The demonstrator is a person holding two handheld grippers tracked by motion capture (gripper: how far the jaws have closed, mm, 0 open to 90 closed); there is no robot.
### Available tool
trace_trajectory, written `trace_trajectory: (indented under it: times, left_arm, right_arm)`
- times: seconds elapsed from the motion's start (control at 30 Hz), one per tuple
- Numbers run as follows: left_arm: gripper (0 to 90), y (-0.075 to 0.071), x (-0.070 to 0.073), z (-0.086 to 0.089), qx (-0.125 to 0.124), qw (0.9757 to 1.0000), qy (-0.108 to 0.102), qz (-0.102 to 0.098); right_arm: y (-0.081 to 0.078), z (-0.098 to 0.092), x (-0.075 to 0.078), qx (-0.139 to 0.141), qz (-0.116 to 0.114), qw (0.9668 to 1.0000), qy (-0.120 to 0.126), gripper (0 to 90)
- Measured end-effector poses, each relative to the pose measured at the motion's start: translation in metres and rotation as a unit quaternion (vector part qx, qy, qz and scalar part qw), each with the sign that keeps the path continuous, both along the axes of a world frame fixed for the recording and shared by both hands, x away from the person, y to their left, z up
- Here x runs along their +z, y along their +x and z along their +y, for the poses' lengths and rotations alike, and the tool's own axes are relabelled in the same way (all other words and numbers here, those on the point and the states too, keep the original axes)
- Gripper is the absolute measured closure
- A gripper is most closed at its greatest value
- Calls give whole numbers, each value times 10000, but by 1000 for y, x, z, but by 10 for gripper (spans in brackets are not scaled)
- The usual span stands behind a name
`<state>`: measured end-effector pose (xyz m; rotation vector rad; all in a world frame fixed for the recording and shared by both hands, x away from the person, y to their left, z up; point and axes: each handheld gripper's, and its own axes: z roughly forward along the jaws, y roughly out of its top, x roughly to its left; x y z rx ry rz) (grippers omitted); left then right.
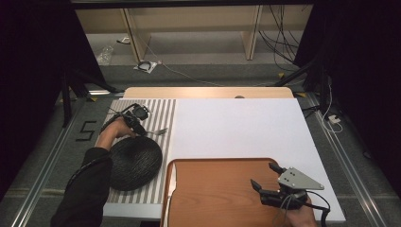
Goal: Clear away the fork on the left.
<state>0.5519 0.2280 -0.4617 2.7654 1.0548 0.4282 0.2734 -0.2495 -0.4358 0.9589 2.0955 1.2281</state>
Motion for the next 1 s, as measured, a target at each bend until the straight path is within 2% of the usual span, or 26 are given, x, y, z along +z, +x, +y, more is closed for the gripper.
trace_trajectory:
  times: [0.07, 0.1, 0.17, 0.2, 0.53, 0.63, 0.73, 1.0]
  left_arm:
    - [586, 1, 0, 0, -8, 10000, 10, -46]
    - [626, 2, -1, -1, 69, 9998, 45, -153]
    - [636, 3, -1, -1, 85, 9999, 40, -142]
    - [643, 3, -1, -2, 62, 9998, 86, -149]
    - [691, 3, 0, -9, -93, 9994, 313, -119]
    - [697, 4, 1, -8, -114, 9994, 307, -76]
    - [655, 6, -1, -5, -96, 9998, 144, -66]
    - [660, 7, 0, -5, -123, 9998, 121, -34]
  right_arm:
    - [0, 1, -1, 21, -44, 10000, 44, 200]
    - [0, 1, -1, 27, -46, 10000, 44, 200]
    - [0, 1, -1, 27, -45, 10000, 45, 200]
    - [0, 0, 0, 13, -7, 10000, -7, 201]
    - [0, 1, -1, 27, -18, 10000, 23, 201]
    - [0, 1, -1, 31, -18, 10000, 20, 201]
    - [0, 1, -1, 33, -17, 10000, 12, 201]
    - [0, 1, -1, 33, -16, 10000, 9, 201]
